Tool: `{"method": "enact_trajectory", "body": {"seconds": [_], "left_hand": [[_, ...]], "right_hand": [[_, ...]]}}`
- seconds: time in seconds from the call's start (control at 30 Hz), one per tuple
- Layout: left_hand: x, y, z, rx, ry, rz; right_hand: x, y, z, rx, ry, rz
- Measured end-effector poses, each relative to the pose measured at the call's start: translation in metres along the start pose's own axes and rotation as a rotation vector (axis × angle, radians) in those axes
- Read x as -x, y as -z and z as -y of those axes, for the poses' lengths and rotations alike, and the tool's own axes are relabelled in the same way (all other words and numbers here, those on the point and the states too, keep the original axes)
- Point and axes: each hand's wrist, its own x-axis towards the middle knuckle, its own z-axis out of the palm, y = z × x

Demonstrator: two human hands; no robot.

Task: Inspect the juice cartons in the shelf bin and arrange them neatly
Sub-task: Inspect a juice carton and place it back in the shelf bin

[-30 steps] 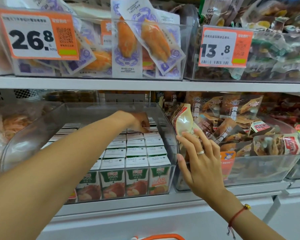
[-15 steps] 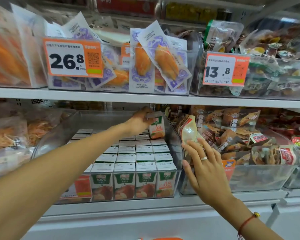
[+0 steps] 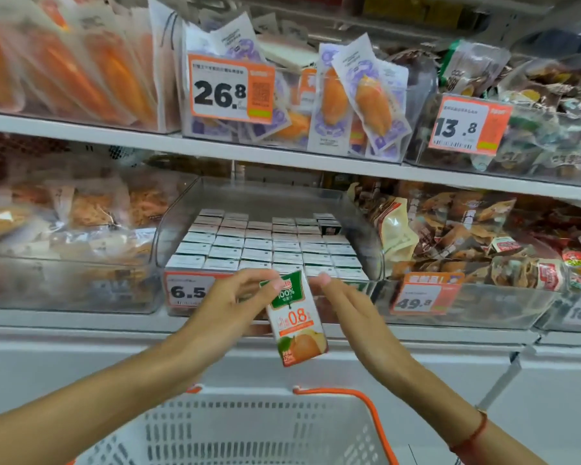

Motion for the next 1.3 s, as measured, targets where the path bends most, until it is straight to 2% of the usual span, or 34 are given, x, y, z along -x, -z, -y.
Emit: {"method": "enact_trajectory", "body": {"seconds": [0.07,0.2,0.3,0.4,0.5,0.67,0.77,0.87,0.97,1.1,1.3], "left_hand": [[0.019,0.007,0.007,-0.054,0.008,-0.021],[0.031,0.017,0.019,-0.037,0.083,-0.064],[0.03,0.017,0.03,0.068,0.2,-0.038],[0.028,0.018,0.037,0.129,0.301,0.054],[0.026,0.019,0.046,0.108,0.32,0.109],[0.025,0.02,0.051,0.164,0.318,0.08],[0.025,0.021,0.051,0.163,0.306,0.069],[0.024,0.02,0.05,0.076,0.274,0.042],[0.022,0.021,0.05,-0.185,0.175,0.04],[0.02,0.02,0.048,-0.101,0.165,0.117],[0.019,0.021,0.051,-0.142,0.184,0.167]], "right_hand": [[0.001,-0.013,-0.001,-0.106,-0.054,0.125],[0.004,-0.032,-0.009,-0.198,-0.077,0.162],[0.004,-0.04,-0.018,-0.246,-0.102,0.117],[0.003,-0.043,-0.024,-0.282,-0.186,0.036],[0.001,-0.04,-0.032,-0.277,-0.275,0.042],[-0.001,-0.029,-0.035,-0.388,-0.326,0.215],[-0.002,-0.025,-0.037,-0.421,-0.34,0.248],[0.0,-0.029,-0.037,-0.382,-0.326,0.213],[-0.001,-0.037,-0.035,-0.305,-0.316,0.081],[-0.003,-0.041,-0.031,-0.262,-0.278,-0.063],[0.001,-0.038,-0.032,-0.272,-0.31,-0.048]]}}
